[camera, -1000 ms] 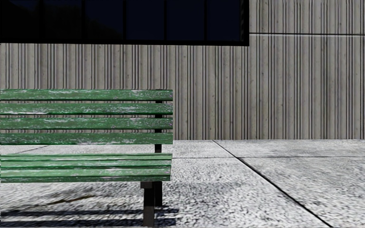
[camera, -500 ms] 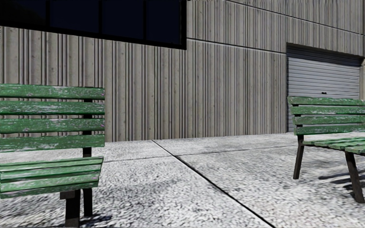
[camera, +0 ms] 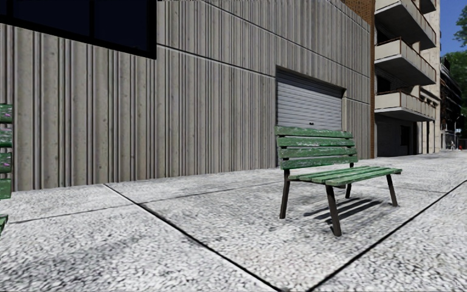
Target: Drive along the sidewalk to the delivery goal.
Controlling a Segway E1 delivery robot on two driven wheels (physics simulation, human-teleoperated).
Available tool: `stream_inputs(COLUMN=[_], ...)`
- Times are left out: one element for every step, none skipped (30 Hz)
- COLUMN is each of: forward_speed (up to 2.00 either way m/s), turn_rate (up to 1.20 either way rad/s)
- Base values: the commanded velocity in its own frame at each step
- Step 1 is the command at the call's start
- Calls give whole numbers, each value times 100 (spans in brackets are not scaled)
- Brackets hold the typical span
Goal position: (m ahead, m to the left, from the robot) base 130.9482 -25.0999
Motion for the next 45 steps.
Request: stream_inputs(forward_speed=[0,0,0,0,0,0,0,0,0,0,0,0,0,0,0,0,0,0,2,7,7,9,9,17,17,27,39,43,43,46,61,70,72,72,72,73,73,73,73,73,73,73,73,73,73], turn_rate=[-76,-76,-76,-76,-76,-76,-76,-76,-76,-76,-76,-76,-76,-76,-76,-76,-68,-40,-26,-21,-21,-15,-11,0,0,0,0,0,0,0,-15,-47,-60,-60,-64,-65,-65,-65,-65,-66,-66,-67,-67,-67,-67])
